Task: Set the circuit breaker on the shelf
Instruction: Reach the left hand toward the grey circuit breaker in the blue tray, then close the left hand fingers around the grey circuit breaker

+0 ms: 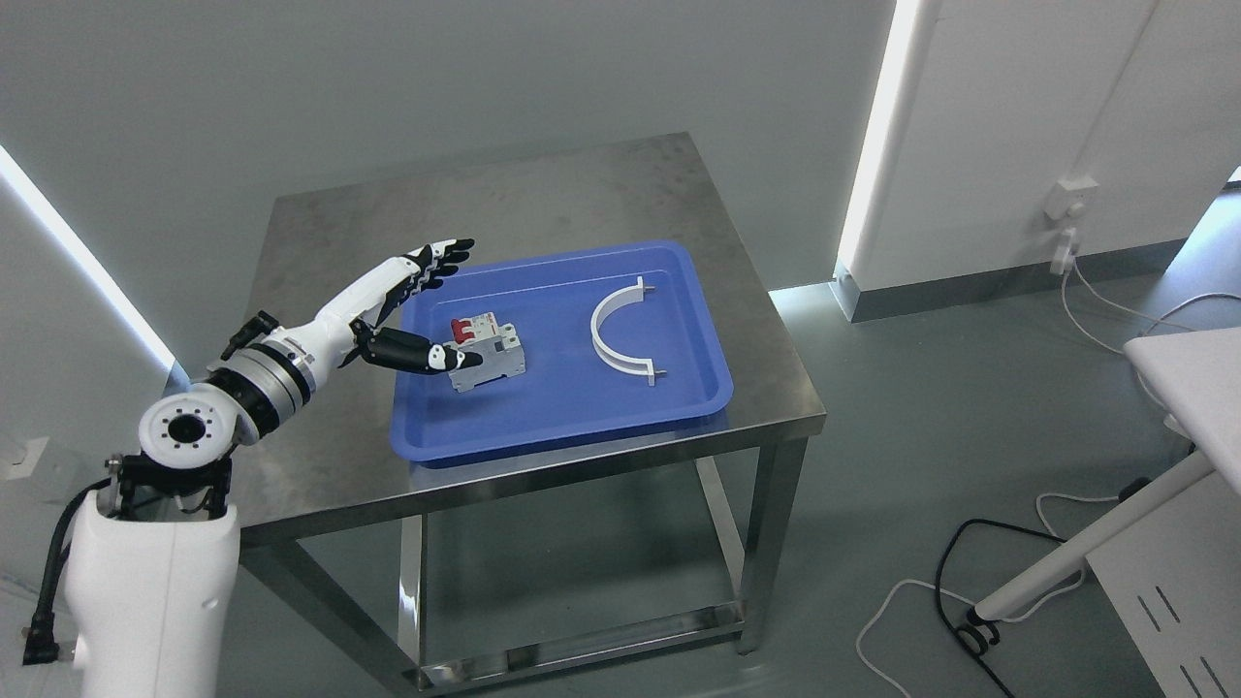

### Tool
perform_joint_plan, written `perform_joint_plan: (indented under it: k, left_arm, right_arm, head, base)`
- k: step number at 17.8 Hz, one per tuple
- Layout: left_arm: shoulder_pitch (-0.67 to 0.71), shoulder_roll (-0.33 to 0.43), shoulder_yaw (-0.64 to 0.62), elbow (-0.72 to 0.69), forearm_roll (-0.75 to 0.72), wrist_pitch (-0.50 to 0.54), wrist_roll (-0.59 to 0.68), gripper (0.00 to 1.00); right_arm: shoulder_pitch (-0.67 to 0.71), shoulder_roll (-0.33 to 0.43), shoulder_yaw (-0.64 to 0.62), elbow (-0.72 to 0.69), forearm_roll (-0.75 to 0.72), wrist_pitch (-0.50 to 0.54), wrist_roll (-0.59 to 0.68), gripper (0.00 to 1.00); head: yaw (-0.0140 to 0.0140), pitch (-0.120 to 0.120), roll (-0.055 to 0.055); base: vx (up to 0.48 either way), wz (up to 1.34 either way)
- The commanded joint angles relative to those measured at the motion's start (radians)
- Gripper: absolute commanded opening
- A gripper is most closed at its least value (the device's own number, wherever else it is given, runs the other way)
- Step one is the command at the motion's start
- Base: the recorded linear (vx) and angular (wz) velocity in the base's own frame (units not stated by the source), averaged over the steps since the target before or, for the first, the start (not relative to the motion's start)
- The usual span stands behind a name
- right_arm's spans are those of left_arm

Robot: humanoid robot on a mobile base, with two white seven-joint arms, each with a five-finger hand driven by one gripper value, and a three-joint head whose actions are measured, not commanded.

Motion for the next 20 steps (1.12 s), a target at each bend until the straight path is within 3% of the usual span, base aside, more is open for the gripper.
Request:
perform_joint_plan:
  k: [1, 8, 15, 20]
  left_arm:
    - [-0.111, 0.109, -0.216, 0.15, -0.103, 0.008, -0.094, 0.94]
    - [-0.125, 0.088, -0.259, 0.213, -0.274, 0.008, -0.113, 0.83]
    - [-0.159, 0.055, -0.262, 0.215, -0.284, 0.008, -0.134, 0.68]
    - [-0.154, 0.008, -0.251, 0.215, -0.279, 0.008, -0.136, 0.65]
  right_arm:
    - [0.015, -0.017, 0.0, 0.0, -0.001, -0.021, 0.0, 1.0]
    - [0.015, -0.017, 0.0, 0.0, -0.001, -0.021, 0.0, 1.0]
    - [0.015, -0.017, 0.0, 0.0, -0.001, -0.021, 0.0, 1.0]
    - [0.015, -0.017, 0.0, 0.0, 0.001, -0.021, 0.0, 1.0]
  head:
    - [0.0, 0.0, 0.0]
    - [0.0, 0.0, 0.0]
    - [0.0, 0.0, 0.0]
    - [0.0, 0.0, 0.0]
  base:
    - [0.007, -0.01]
    - [0.001, 0.0]
    - [0.0, 0.0]
    - [0.0, 0.0]
